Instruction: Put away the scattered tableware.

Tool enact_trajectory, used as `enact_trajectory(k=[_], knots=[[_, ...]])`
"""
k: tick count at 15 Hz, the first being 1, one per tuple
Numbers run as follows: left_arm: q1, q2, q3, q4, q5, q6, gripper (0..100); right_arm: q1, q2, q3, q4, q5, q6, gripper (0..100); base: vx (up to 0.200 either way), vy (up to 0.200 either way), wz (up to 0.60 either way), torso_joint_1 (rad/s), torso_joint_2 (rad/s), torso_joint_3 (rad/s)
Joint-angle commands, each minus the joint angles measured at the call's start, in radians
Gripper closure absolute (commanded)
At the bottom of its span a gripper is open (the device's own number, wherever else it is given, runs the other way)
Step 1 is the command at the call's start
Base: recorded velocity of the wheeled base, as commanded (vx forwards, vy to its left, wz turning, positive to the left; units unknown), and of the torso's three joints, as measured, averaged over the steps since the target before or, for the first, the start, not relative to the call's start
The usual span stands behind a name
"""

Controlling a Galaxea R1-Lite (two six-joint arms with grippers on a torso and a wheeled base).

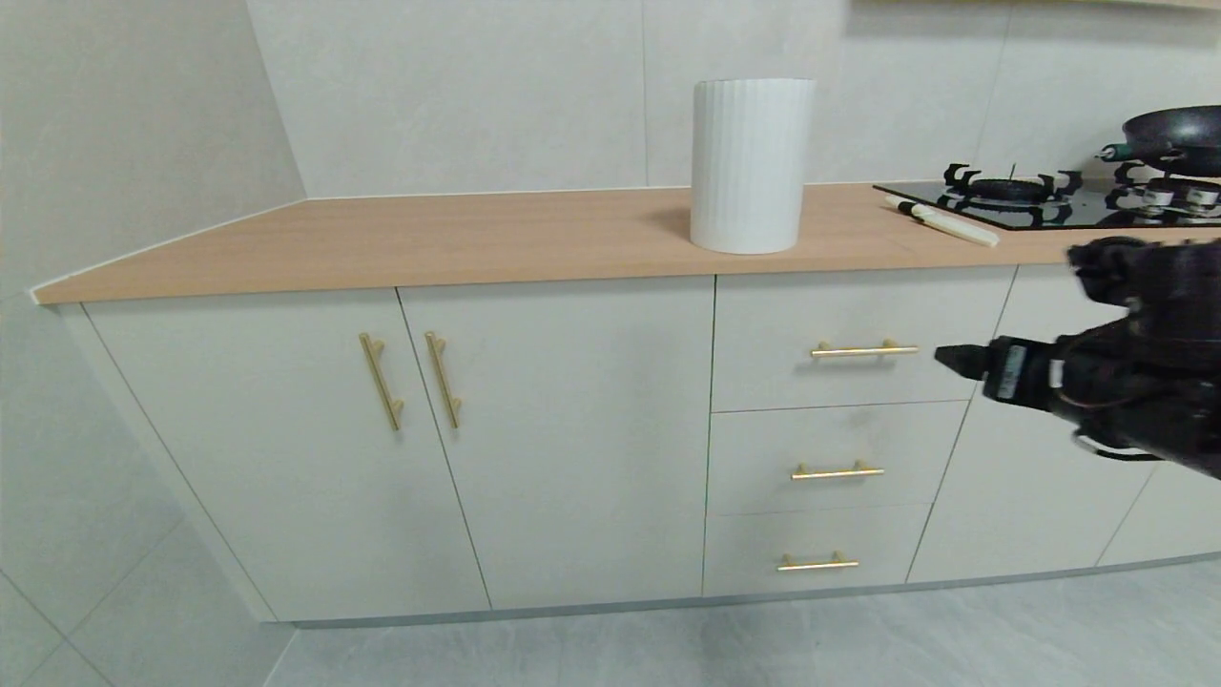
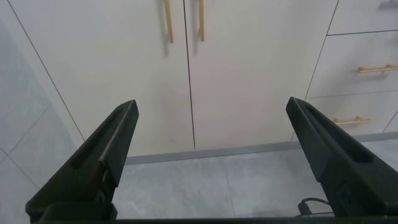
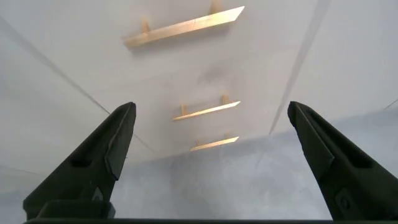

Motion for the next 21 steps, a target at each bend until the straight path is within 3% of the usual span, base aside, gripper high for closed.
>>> enact_trajectory(k=[1,3,4,6,8,13,16,19,21], knots=[[0.0,0.0,0.0,0.0,0.001,0.0,0,-0.008,-0.613,0.258,0.024,-0.037,-0.156,0,0.0,0.0,0.0,0.0,0.0,0.0],[0.0,0.0,0.0,0.0,0.001,0.0,0,-0.143,-0.883,0.284,0.194,-0.03,-0.199,0,0.0,0.0,0.0,0.0,0.0,0.0],[0.0,0.0,0.0,0.0,0.001,0.0,0,-0.16,-0.932,0.284,0.243,-0.028,-0.199,0,0.0,0.0,0.0,0.0,0.0,0.0],[0.0,0.0,0.0,0.0,0.001,0.0,0,-0.201,-1.23,0.313,0.509,-0.011,-0.199,0,0.0,0.0,0.0,0.0,0.0,0.0],[0.0,0.0,0.0,0.0,0.001,0.0,0,-0.233,-1.378,0.347,0.605,0.027,-0.199,0,0.0,0.0,0.0,0.0,0.0,0.0],[0.0,0.0,0.0,0.0,0.001,0.0,0,-0.25,-1.504,0.485,0.592,0.073,-0.218,0,0.0,0.0,0.0,0.0,0.0,0.0],[0.0,0.0,0.0,0.0,-0.001,0.0,0,-0.25,-1.504,0.606,0.516,0.154,-0.224,0,0.0,0.0,0.0,0.0,0.0,0.0],[0.0,0.0,0.0,0.0,0.001,0.0,0,-0.25,-1.504,0.809,0.323,0.222,-0.256,0,0.0,0.0,0.0,0.0,0.0,0.0],[0.0,0.0,0.0,0.0,0.001,0.0,0,-0.249,-1.504,0.809,0.348,0.277,-0.239,0,0.0,0.0,0.0,0.0,0.0,0.0]])
